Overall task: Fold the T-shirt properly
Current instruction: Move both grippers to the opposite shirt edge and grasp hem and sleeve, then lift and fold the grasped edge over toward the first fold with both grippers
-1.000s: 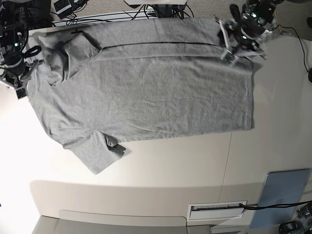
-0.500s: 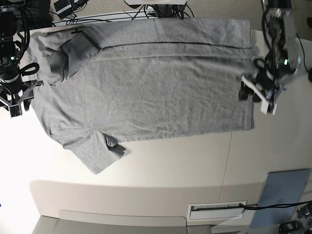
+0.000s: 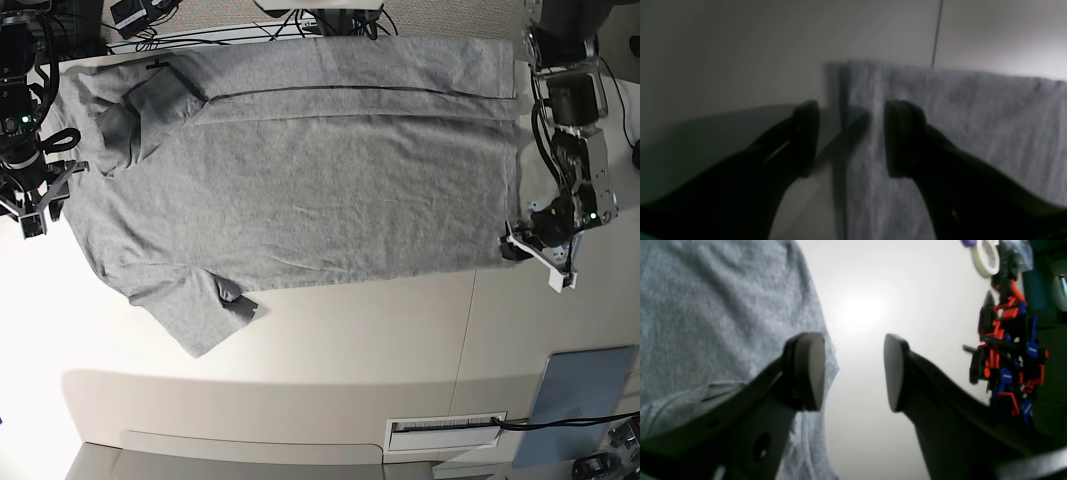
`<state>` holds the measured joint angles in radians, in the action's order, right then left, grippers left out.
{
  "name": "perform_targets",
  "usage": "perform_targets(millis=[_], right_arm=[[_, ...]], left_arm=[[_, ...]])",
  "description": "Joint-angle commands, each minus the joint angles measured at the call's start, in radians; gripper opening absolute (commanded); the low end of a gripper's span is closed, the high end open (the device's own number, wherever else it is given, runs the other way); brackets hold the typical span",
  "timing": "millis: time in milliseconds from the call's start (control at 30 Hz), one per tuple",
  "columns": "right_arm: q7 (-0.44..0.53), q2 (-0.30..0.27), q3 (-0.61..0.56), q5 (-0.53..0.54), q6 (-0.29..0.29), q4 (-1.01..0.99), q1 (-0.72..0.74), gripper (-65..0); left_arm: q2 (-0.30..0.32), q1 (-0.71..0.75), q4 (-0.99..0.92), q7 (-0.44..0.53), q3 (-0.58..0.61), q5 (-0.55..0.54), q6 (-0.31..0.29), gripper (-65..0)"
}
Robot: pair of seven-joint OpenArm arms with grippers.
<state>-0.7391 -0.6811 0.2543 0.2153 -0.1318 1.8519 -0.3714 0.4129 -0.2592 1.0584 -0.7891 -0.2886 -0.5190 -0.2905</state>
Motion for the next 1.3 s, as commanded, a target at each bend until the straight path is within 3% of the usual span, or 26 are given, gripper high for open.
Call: perform_targets(millis=[0,167,233,333,433,567,700,800,900,967,1167,1267], right_arm=[[0.019,-0.025,0.013,-0.006,0.008,0.013,0.008,-36.5],[0.018,-0.025,0.013,-0.006,0.008,0.013,0.008,-36.5],[0.018,-0.025,0.013,-0.005,-0.003,0.013,0.008,-36.5],[0.021,-0.025,0.013,0.012,-0.07,0.013,0.008,-36.5],[0.021,-0.025,0.013,0.031,-0.079,0.013,0.008,-36.5],[0.029,-0.025,0.013,0.031,-0.079,0.013,0.009,-36.5],[0.047,-0.024,0.013,0.031,-0.082,-0.019,0.039,-36.5],[0.047,-0.025,0.013,0.041,-0.117,-0.094,0.126,-36.5],[0.032,-0.025,0.006,0.11,-0.19,-0.185,0.254,-36.5],[0.011,-0.026,-0.032,0.114,-0.211,-0.257,0.354,-36.5],[-0.001,-0.022,-0.312,0.113,-0.228,-0.538,0.658,-36.5],[0.0,0.01,-0.449,0.113,-0.243,-0.697,0.81,-36.5]], left_arm=[[0.013,-0.025,0.001,-0.018,-0.002,-0.012,-0.01,-32.8],[0.013,-0.029,0.0,-0.099,-0.002,-0.092,-0.118,-34.2],[0.008,-0.029,0.0,-0.113,-0.002,-0.091,-0.127,-38.6],[-0.003,-0.029,0.0,-0.113,-0.002,-0.087,-0.126,-44.7],[-0.015,-0.029,0.0,-0.116,-0.002,-0.087,-0.126,-48.4],[-0.019,-0.029,0.0,-0.116,-0.002,-0.075,-0.124,-65.0],[-0.019,-0.029,0.0,-0.113,-0.002,-0.064,-0.1,-65.0],[-0.019,-0.029,0.0,-0.111,-0.002,-0.03,-0.119,-65.0],[-0.027,-0.03,0.0,-0.12,-0.002,-0.036,-0.211,-65.0],[-0.044,-0.029,0.0,-0.12,-0.002,-0.035,-0.219,-65.0],[-0.082,-0.029,0.0,-0.116,-0.002,-0.026,-0.238,-65.0],[-0.083,-0.029,0.0,-0.109,-0.002,-0.014,-0.233,-65.0]])
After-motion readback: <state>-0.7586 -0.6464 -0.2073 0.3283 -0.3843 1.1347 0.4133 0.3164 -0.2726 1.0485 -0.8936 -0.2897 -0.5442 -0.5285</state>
